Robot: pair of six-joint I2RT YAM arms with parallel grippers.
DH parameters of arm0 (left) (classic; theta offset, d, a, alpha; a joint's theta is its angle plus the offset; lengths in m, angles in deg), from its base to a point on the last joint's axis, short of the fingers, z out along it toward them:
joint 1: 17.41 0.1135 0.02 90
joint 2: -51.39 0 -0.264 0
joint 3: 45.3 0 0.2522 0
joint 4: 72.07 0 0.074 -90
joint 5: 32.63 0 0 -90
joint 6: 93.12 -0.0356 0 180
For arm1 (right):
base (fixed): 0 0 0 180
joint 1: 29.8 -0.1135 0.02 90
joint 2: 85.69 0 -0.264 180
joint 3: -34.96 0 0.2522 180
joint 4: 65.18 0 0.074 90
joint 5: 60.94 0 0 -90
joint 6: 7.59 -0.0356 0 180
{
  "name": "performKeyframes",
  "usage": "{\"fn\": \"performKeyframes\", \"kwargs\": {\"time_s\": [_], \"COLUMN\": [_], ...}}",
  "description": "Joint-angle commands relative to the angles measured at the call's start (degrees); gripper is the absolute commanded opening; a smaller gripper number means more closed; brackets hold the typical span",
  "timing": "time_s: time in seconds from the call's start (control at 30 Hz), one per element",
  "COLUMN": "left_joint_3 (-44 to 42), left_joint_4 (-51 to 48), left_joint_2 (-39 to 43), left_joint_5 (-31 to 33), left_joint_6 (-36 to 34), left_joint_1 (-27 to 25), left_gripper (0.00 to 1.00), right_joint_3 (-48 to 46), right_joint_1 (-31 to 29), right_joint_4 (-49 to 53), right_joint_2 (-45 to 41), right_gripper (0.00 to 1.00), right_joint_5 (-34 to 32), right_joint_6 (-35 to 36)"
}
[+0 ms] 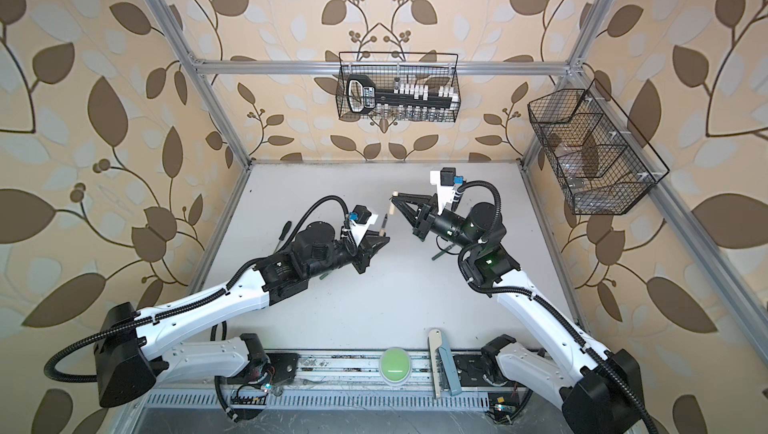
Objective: Insert the pens into the pen caps
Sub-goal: 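Carry the beige cap above the pen nib held by the left gripper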
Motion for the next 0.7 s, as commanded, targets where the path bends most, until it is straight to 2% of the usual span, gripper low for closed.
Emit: {"fn": "performKeyframes", "kwargs": {"time_s": [0.0, 0.33, 0.67], "left_joint_3": [0.14, 0.14, 0.57], "left_joint_4": [1.92, 1.75, 1.74], "left_joint_2": [2.15, 2.49, 2.92], "left_joint_5": [0.10, 0.18, -0.56], "left_joint_6": [-1.29, -1.23, -0.96], "left_joint_1": [-0.53, -0.54, -0.54], "left_gripper": [0.00, 0.00, 0.00], "right_joint_3": [2.23, 2.70, 1.23], "right_joint_1": [-0.91, -1.75, -2.24], "right_joint_4": [-1.59, 1.50, 0.43], "right_joint_2": [0.04, 1.40, 1.59], "right_gripper": [0.00, 0.00, 0.00], "right_joint_5": [1.60, 2.20, 1.08], "right_joint_6": [1.08, 2.90, 2.89]}}
